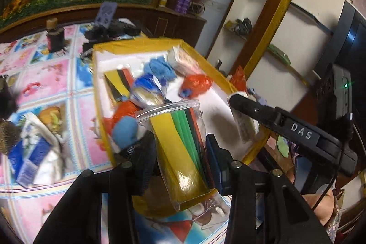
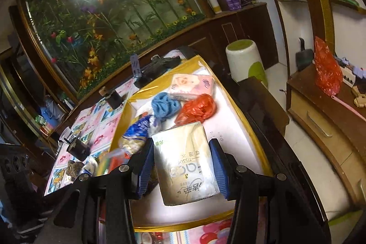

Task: Organize soft objects
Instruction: 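Lower both packs into the white box and open both grippers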

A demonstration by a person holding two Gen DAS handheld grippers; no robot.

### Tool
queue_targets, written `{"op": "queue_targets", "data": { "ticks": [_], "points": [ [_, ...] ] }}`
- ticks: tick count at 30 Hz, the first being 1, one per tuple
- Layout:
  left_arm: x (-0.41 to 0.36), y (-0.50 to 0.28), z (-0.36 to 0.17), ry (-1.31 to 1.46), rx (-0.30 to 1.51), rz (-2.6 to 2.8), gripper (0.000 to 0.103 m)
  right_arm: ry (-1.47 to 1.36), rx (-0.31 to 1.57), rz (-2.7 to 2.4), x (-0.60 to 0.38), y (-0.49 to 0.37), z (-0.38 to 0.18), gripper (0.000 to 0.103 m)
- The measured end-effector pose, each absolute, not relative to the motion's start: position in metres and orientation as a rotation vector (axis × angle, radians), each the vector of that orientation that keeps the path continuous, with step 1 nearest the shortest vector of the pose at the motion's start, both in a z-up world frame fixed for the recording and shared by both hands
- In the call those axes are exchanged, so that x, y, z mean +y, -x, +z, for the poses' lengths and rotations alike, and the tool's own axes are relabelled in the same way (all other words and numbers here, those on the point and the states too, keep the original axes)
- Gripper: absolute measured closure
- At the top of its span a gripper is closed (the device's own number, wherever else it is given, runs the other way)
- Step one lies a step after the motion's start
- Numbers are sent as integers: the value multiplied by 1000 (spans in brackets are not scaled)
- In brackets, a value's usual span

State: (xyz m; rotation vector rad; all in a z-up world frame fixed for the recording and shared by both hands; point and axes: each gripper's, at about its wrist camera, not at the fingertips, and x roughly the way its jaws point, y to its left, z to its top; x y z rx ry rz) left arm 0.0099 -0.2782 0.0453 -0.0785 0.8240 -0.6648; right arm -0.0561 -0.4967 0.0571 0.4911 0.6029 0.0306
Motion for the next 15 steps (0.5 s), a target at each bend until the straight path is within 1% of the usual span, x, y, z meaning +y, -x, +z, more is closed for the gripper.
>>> {"op": "queue_targets", "data": {
  "ticks": [3,6,8,9,10,11,12,13,15],
  "points": [
    [-285,-14,38,72,835,-661,63,-479,609,26,-501,54,52,50],
    [-288,-14,38,62,823,-665,60,-450,602,25,-499,52,51,49],
    [-291,-12,36,47,813,-663,51,-429,597,25,-497,52,51,48],
    [-291,-12,36,46,812,-666,48,-427,593,31,-495,52,51,44],
    [-292,-11,36,48,808,-673,42,-429,587,38,-495,53,51,41],
    [-291,-10,36,51,801,-677,37,-431,582,36,-495,55,52,33],
    [-291,-9,38,53,790,-676,35,-436,576,37,-495,57,52,30],
    [-289,-7,40,50,775,-669,33,-443,563,40,-496,60,53,30],
    [-286,-5,42,50,761,-667,33,-447,535,43,-497,67,57,30]
  ]
}}
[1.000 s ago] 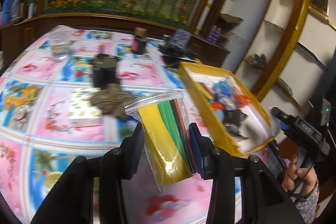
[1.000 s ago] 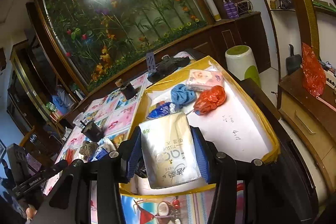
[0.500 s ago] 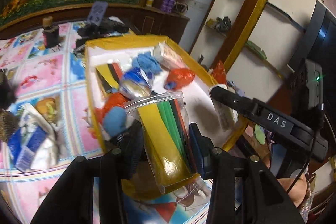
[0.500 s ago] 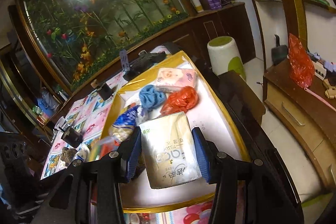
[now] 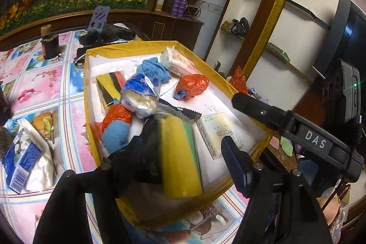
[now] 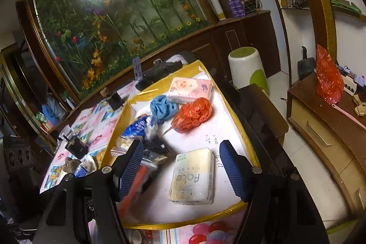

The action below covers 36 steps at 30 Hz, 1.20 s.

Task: Organize soft objects
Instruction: 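Lower both packs into the white box and open both grippers, then move both grippers back over the table toward the hat and tissue pack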

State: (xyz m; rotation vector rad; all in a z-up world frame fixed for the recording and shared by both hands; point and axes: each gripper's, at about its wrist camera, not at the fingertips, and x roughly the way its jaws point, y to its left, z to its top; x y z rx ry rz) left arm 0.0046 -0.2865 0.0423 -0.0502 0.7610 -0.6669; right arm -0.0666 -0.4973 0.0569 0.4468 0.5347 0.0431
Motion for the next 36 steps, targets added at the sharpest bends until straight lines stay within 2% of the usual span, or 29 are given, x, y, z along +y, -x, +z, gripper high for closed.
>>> {"op": "queue_targets", "data": {
  "ticks": [10,22,30,36],
  "points": [
    [-246,14,49,67,712,-629,33,-416,497,86,-478,88,71,30],
    [-153,20,43,208,747,-514,33,-308,528,254,-390,82,79,29],
    [-49,19,39,323,735,-313,33,-254,586,365,-331,66,80,23],
    [28,4,21,368,820,-51,33,-168,642,454,-271,42,79,17]
  ]
}}
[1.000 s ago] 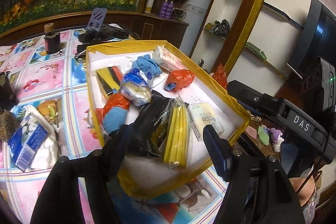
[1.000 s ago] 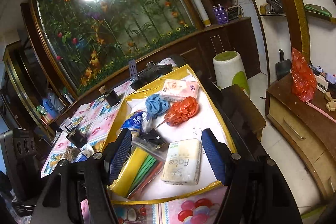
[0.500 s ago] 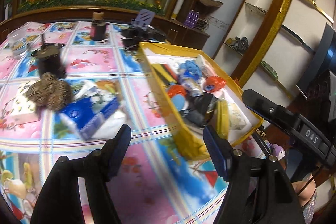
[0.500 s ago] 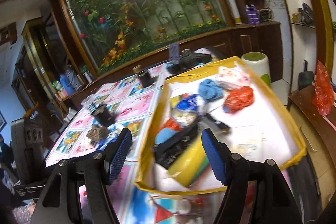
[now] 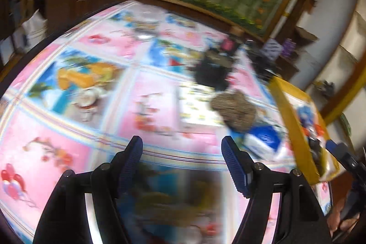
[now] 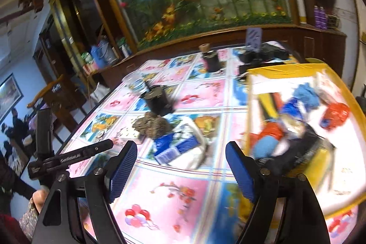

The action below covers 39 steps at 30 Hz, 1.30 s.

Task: Organize soft objects
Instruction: 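Move both grippers back over the table toward the hat and tissue pack, then grasp the white printed tissue pack with the left gripper while the right gripper grasps the brown knitted hat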

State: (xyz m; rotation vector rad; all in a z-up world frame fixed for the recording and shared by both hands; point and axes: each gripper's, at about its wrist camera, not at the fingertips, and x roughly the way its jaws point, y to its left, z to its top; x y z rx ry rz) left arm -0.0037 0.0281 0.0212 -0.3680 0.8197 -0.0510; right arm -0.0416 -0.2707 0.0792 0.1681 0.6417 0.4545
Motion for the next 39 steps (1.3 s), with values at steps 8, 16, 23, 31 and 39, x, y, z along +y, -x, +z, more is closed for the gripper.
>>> {"op": "queue_targets", "data": {
  "ticks": [8,16,23,31,39],
  "points": [
    [59,3,10,436,866,-27,33,25,716,574,-180,-25,70,16],
    [60,-2,8,438,872,-37,33,91,867,580,-137,-92,32,16],
    [62,-2,8,454,874,-35,33,54,935,691,-122,-77,11,35],
    [55,-3,10,448,866,-52,29,-187,743,706,-170,-64,44,36],
    [13,-33,15,291,893,-13,17,-294,678,666,-205,-62,57,36]
  ]
}}
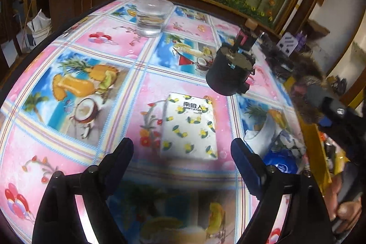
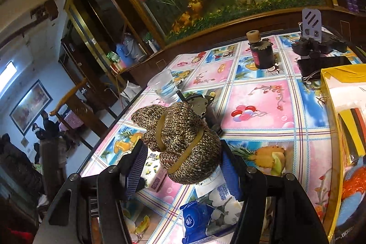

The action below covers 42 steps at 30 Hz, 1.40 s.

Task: Organize soft objects
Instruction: 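Grasp the white printed tissue pack with the left gripper while the right gripper grasps the brown knitted hat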

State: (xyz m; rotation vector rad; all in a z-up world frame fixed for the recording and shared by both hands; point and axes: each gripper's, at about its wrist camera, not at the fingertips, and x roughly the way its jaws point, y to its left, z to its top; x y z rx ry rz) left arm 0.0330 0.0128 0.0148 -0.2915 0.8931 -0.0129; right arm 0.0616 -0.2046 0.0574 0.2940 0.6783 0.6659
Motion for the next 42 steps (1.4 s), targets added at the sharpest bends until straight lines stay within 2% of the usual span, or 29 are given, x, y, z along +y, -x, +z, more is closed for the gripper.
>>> {"op": "queue_targets", "data": {
  "ticks": [3,5,7,24,42],
  "points": [
    [4,-48,5,229,935,59,18,-287,676,661,-206,-60,58,36],
    [0,-50,5,197,926,80,39,-282,684,660,-205,-60,56,36],
    [0,-50,5,174,915,93,51,-273,688,666,-203,-59,55,36],
    [-16,-31,31,82,757,104,51,-145,691,633,-181,-53,46,36],
    [-23,-22,40,45,694,111,51,-143,685,608,-183,-55,45,36]
  ]
}}
